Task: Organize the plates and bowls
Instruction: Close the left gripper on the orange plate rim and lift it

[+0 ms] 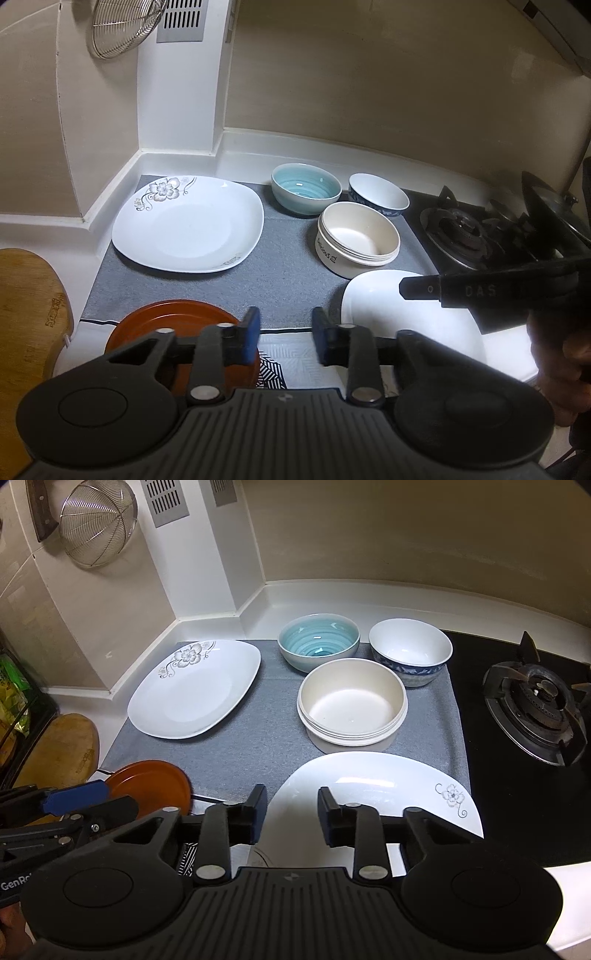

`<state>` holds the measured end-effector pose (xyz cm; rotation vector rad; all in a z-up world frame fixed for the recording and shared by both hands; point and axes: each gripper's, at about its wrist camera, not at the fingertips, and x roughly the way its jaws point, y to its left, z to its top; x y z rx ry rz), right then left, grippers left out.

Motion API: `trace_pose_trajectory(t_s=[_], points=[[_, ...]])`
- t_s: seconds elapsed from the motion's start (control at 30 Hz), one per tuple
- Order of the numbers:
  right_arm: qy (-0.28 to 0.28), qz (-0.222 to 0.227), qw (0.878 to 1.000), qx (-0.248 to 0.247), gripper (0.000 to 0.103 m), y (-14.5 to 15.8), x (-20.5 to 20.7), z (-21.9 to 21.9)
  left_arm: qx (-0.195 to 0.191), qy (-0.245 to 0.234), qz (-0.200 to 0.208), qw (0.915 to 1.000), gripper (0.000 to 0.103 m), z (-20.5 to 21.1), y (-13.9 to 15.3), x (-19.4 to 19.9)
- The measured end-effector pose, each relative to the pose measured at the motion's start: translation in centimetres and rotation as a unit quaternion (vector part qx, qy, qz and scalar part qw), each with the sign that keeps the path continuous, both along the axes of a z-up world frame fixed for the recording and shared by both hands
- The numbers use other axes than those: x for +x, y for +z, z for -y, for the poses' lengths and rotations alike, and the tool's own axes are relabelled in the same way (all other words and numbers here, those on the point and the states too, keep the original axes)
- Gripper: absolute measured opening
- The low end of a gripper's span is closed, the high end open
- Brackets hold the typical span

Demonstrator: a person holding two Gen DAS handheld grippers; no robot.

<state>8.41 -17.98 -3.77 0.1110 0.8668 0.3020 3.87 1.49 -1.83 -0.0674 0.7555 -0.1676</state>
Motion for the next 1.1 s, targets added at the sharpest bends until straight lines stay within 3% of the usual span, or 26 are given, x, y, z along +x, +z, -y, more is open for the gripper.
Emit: trace_pose_trajectory(t_s=[0.07,0.23,0.63,0.8,0.97,1.1], points=[[0.002,0.001,1.0,0.001,0.028,0.0,0.1,-0.1,0.002,0.001,-0.001,1.0,0.021,0.0,-0.1,0.0],[0.01,0.001,1.0,0.001,0.023,-0.1,0.3,-0.4,0.005,0.019,-0.019,0.9996,0.02,-0.7,-0.7,0.2],[0.037,-0.011,0.999,0.011,0.024,-0.6,1.3,-2.2,0.013,0.04,-0.046,0.9981,0.021,-2.2,-1.7,0.8],[0.063,-0.02,0.998,0.021,0.024,-1.2,2.4,-4.0,0.017,0.09,-0.053,0.9944,0.021,-5.0,-2.4,0.7],[0.093,-0.019,0.995,0.022,0.024,-2.2,3.5,-6.7,0.019,0.156,-0.066,0.9854,0.021,-8.6,-3.7,1.3],[0.124,-0.039,0.991,0.016,0.024,-3.8,4.7,-9.4,0.011,0.18,-0.084,0.9799,0.021,-10.6,-4.8,2.0]])
